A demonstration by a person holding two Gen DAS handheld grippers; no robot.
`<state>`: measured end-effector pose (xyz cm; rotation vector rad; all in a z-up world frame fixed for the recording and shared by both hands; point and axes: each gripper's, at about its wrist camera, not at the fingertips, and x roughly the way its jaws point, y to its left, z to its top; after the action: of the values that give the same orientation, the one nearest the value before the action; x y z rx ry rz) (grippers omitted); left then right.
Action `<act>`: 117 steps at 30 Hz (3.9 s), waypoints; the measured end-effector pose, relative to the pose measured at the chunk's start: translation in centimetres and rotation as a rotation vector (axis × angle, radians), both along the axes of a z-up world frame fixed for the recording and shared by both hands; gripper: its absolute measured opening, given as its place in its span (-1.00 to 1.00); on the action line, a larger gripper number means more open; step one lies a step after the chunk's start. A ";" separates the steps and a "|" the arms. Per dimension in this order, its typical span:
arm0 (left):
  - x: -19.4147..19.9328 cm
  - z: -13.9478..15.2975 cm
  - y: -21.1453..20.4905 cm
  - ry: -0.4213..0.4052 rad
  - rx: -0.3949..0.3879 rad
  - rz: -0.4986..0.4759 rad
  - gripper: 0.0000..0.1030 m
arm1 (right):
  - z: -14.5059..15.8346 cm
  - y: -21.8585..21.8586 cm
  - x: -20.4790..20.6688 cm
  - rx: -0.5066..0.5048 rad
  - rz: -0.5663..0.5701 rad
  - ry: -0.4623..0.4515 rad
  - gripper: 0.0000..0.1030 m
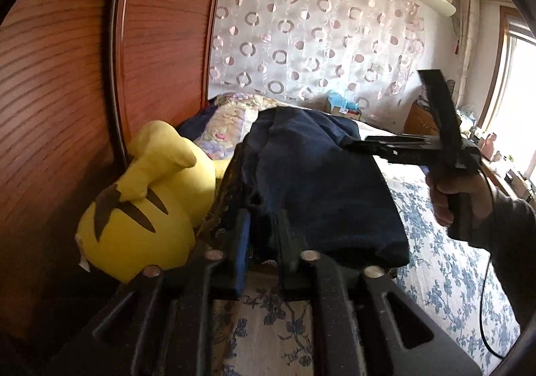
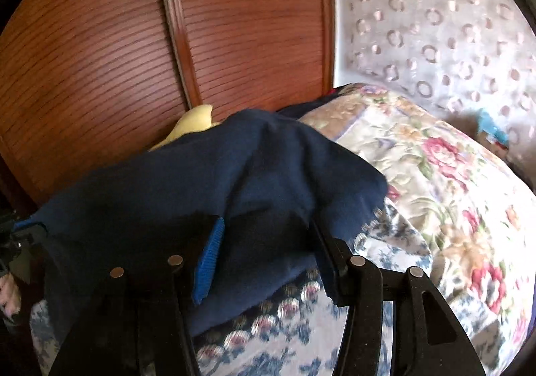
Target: Fold small clothes
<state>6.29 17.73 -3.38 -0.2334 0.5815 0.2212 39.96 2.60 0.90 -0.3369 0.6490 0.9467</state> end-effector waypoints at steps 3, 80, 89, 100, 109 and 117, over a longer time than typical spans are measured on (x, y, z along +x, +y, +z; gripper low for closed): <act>-0.9 0.8 -0.8 -0.030 0.019 -0.016 0.29 | 0.1 -1.2 -3.1 -0.009 -0.019 -0.047 0.05; -4.3 7.9 -20.7 -0.197 0.141 -0.283 0.61 | 3.5 -24.5 -39.1 0.286 -0.672 -0.330 0.66; -4.3 7.9 -20.6 -0.202 0.142 -0.280 0.61 | 3.5 -24.8 -38.9 0.274 -0.669 -0.332 0.66; -4.4 7.8 -20.5 -0.202 0.142 -0.279 0.61 | 3.7 -25.3 -38.8 0.276 -0.666 -0.330 0.66; -4.3 7.8 -20.5 -0.202 0.143 -0.281 0.61 | 3.5 -25.7 -38.7 0.277 -0.664 -0.328 0.66; -4.3 7.7 -20.6 -0.203 0.144 -0.281 0.62 | 3.5 -25.8 -38.6 0.275 -0.666 -0.328 0.66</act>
<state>1.98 -2.86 4.33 -0.0322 0.3890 -0.0328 1.37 -23.22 4.43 -0.0158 0.2853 0.3202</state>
